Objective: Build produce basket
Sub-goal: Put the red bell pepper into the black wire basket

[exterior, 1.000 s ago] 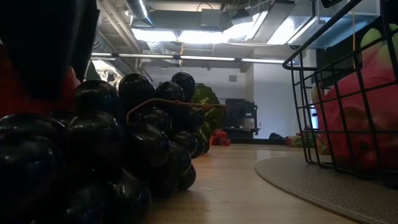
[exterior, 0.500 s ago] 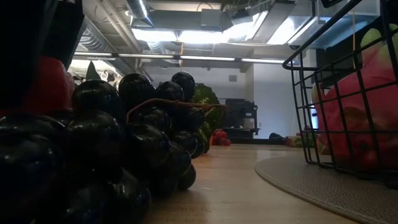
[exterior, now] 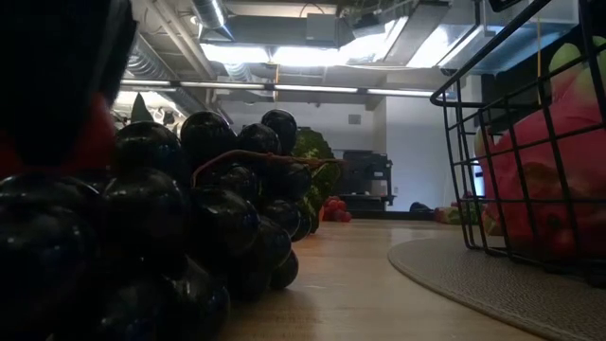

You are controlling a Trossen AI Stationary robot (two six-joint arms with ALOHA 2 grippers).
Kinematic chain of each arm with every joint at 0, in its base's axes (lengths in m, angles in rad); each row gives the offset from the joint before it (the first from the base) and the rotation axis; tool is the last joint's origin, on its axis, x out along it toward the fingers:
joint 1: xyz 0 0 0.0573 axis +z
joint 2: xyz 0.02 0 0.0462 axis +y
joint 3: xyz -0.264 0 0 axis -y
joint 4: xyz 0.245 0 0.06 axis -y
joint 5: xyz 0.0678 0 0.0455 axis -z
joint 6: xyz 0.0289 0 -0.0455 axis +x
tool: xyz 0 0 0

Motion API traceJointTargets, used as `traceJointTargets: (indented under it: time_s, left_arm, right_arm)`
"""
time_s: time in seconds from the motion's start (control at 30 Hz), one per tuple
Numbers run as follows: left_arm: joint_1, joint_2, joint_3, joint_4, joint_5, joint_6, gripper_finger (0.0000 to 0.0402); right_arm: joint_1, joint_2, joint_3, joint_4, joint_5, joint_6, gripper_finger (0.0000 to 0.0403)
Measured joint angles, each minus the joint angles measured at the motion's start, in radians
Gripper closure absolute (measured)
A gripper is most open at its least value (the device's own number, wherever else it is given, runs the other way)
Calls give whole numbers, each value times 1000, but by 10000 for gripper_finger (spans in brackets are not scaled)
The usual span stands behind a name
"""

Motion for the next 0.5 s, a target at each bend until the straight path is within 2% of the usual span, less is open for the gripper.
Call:
traceJointTargets:
  time_s: [0.13, 0.37, 0.5]
  left_arm:
    - [12, -7, 26, -30, 1, 18, 206]
    - [38, -9, 146, -136, 9, 96, 207]
    - [70, -9, 231, -215, 48, 168, 207]
  right_arm:
    - [0, 0, 0, 0, 0, 0, 402]
    - [0, 0, 0, 0, 0, 0, 402]
    - [0, 0, 0, 0, 0, 0, 402]
